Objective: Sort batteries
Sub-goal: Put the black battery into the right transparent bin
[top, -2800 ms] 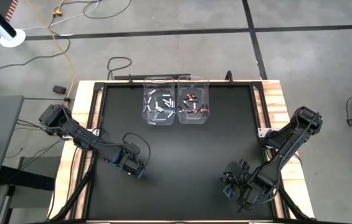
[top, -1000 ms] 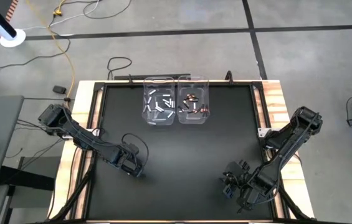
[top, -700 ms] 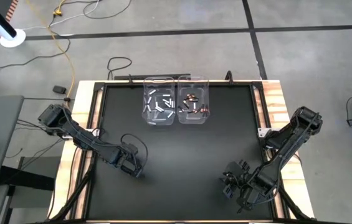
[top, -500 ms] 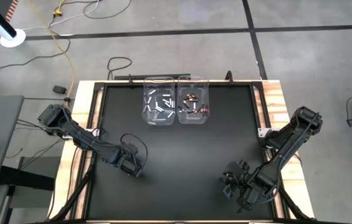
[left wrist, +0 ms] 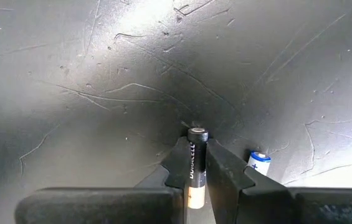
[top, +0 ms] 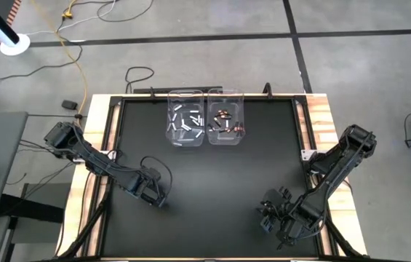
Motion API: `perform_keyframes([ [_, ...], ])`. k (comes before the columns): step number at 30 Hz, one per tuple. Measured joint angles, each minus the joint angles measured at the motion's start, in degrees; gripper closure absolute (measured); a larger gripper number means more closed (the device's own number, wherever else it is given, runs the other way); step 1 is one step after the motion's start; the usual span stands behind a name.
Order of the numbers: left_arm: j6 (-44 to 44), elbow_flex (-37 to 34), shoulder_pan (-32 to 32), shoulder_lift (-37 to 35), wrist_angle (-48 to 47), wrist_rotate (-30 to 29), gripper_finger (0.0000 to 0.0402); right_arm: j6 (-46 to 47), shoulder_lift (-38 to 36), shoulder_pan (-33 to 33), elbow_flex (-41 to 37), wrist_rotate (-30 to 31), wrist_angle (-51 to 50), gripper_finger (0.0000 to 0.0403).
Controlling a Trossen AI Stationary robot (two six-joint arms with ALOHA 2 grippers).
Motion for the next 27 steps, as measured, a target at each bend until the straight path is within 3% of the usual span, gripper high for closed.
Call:
perform_keyframes([
  [7,2.3,1.2,1.0,0.1,-0.9,0.0,0.0369,0.0,0.0,0.0,0.0,0.0,-0.2,0.0239],
  [14,11.8,3.4,6.9,0.2,-3.7,-0.1,0.0368,0.5,0.0,-0.4,0.0,0.0,-0.2,0.0239],
  [21,30.6,8.4,16.9,0.1,-3.9,-0.3,0.0368,2.2,0.0,-2.3,0.0,0.0,-0.1,0.0239],
  [27,50.1,17.4,27.3,0.1,-3.8,-0.6,0.0368,2.6,0.0,-5.5,0.0,0.0,-0.1,0.0239],
])
